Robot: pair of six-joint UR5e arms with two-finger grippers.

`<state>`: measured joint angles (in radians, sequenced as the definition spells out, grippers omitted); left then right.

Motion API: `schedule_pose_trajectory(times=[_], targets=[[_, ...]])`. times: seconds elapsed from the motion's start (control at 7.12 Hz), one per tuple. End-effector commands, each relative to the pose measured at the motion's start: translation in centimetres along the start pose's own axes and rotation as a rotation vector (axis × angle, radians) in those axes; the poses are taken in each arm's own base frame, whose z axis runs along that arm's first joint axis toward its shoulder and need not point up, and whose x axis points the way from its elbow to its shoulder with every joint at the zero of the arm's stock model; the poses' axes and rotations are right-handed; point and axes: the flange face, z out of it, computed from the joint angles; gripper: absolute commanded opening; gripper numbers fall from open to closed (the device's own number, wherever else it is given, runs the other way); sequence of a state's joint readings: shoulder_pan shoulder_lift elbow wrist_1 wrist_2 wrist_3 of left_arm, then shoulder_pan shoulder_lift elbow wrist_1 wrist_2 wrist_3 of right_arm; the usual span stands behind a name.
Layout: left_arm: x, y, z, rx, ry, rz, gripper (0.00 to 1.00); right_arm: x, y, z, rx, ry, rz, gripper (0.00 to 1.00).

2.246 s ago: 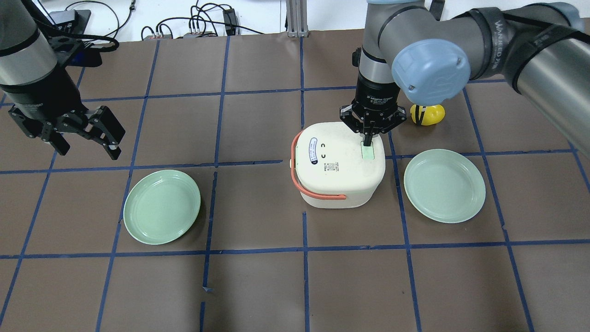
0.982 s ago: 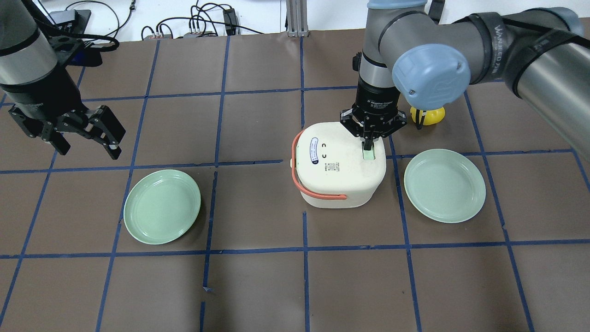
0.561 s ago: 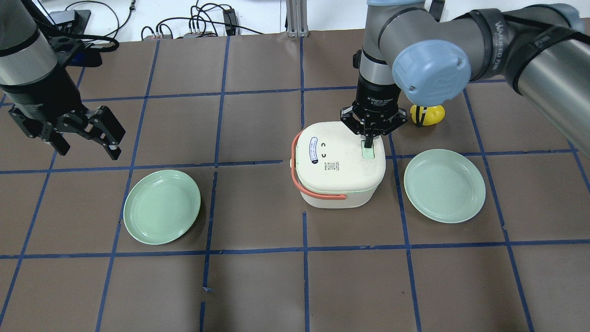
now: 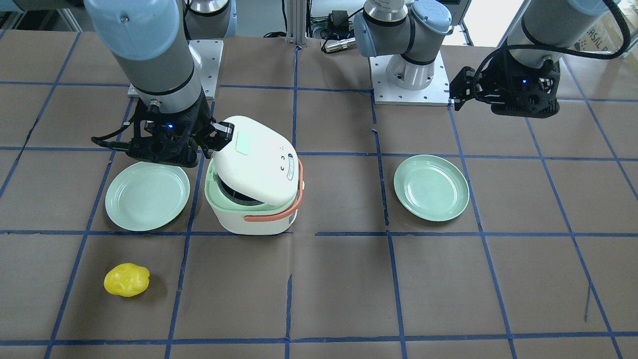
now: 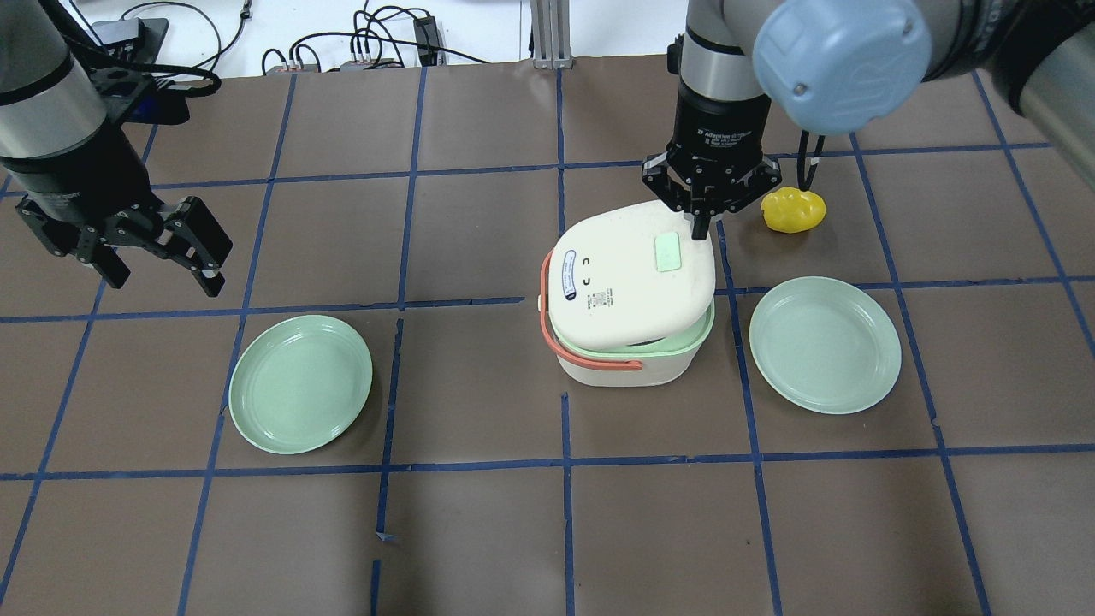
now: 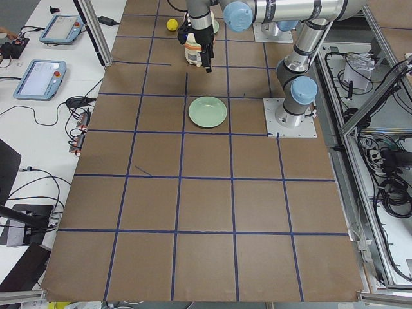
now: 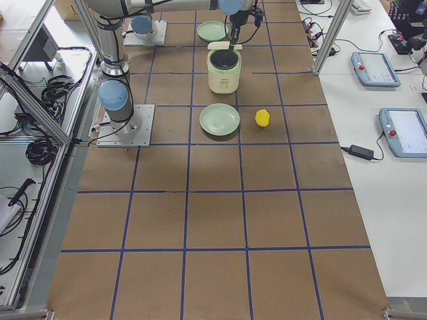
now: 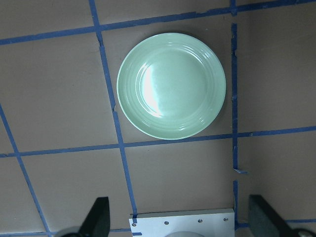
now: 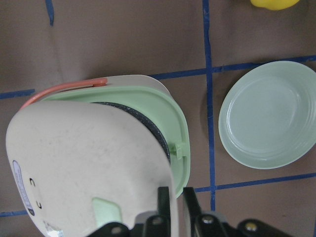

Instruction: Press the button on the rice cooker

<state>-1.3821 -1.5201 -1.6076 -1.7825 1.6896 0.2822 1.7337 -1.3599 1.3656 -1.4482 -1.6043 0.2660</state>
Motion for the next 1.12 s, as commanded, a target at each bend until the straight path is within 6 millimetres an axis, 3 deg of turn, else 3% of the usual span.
schedule_pose_trajectory(times=[0.0, 0.56, 0.98], targets=[[0.0, 0.0, 0.0, 0.000, 0.001, 0.000, 1.00, 2.0, -1.0, -2.5, 0.058, 0.036, -0.037, 1.00], [0.0, 0.0, 0.0, 0.000, 0.001, 0.000, 1.00, 4.8, -2.2, -2.6, 0.049, -0.015, -0.175, 1.00], [0.0, 0.0, 0.0, 0.000, 0.001, 0.000, 1.00, 5.1, -1.5, -2.9, 0.045, -0.063, -0.181, 1.00]])
